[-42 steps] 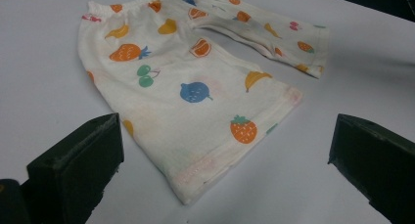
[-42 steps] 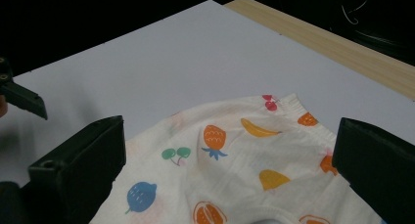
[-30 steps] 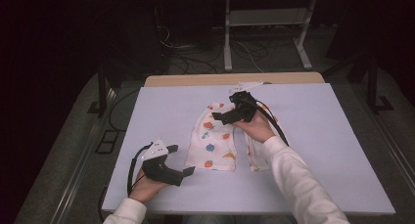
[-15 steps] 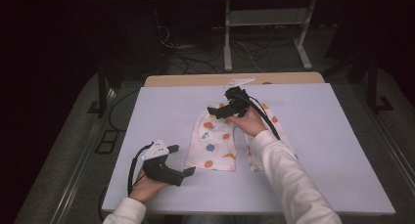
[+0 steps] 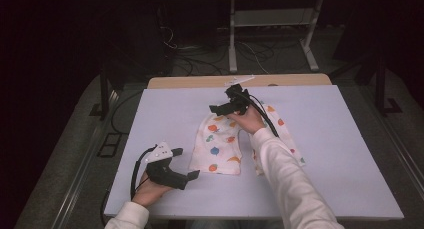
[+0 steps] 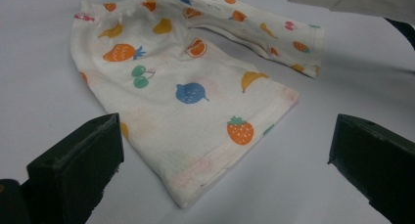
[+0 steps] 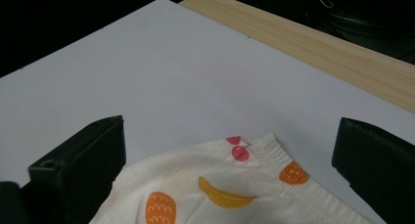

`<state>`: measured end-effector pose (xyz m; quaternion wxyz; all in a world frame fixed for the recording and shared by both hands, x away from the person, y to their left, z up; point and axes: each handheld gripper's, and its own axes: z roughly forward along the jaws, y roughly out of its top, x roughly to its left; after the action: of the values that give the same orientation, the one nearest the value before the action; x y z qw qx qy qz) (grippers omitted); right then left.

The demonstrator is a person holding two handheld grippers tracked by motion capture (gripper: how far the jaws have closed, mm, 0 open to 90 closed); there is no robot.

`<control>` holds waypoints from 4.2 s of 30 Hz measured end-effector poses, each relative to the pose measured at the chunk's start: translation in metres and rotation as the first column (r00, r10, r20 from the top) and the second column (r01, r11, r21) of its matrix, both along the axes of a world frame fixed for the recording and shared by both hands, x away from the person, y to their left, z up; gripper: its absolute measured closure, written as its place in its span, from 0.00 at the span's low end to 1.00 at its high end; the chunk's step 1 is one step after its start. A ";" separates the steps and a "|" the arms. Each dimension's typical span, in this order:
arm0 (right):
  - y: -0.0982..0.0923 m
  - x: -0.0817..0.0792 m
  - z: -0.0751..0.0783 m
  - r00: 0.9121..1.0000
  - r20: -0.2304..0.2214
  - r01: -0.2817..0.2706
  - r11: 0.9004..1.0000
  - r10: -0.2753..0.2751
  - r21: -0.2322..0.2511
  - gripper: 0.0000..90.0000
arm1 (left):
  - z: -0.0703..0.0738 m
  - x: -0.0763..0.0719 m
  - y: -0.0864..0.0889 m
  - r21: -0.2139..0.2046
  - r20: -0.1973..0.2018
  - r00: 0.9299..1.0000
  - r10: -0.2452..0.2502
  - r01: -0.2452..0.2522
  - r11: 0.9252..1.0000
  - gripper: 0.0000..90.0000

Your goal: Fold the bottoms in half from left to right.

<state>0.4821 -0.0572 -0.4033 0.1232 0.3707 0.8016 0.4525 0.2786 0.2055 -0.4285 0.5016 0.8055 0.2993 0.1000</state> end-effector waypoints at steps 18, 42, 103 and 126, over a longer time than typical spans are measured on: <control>0.012 0.024 -0.018 0.997 -0.040 0.064 0.998 -0.065 -0.022 0.00 | 0.001 0.000 0.000 -0.013 0.001 1.000 -0.005 0.005 1.000 0.00; 0.020 0.042 -0.036 0.987 -0.085 0.132 0.987 -0.140 -0.090 0.32 | 0.002 0.001 0.000 -0.025 0.006 1.000 -0.008 0.008 1.000 0.00; 0.012 0.022 -0.017 0.988 -0.101 0.109 0.991 -0.117 -0.080 0.99 | 0.033 0.020 0.012 0.039 -0.160 0.983 0.088 -0.082 0.996 0.00; 0.006 0.019 -0.014 0.985 -0.103 0.133 0.990 -0.137 -0.043 0.99 | 0.004 0.042 0.001 0.051 -0.370 0.918 0.143 -0.134 0.990 0.00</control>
<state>0.5011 -0.0515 -0.4176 0.1174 0.4453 0.7881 0.4083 0.3206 0.2069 -0.4247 0.4173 0.7927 0.4442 -0.0160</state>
